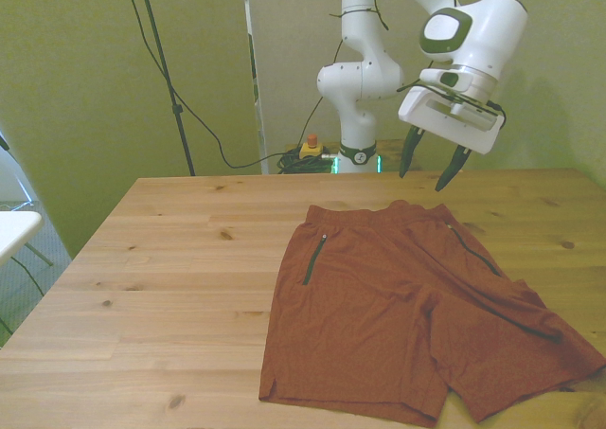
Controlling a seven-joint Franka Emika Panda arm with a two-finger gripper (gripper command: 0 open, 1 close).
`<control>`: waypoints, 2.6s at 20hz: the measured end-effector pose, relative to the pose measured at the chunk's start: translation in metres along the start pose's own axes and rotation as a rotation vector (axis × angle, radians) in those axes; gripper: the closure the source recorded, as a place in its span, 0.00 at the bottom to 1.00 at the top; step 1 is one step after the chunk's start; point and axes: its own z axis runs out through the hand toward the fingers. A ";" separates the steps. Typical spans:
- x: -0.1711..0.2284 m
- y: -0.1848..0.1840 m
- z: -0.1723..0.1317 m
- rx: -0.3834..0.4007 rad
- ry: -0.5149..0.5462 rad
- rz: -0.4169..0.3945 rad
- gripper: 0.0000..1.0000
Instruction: Fold the shorts
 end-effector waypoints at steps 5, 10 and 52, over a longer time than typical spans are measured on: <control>-0.061 -0.020 -0.016 -0.033 0.047 -0.067 0.00; -0.069 -0.037 0.010 -0.055 0.101 -0.080 0.00; -0.082 -0.066 0.046 -0.142 0.130 -0.123 1.00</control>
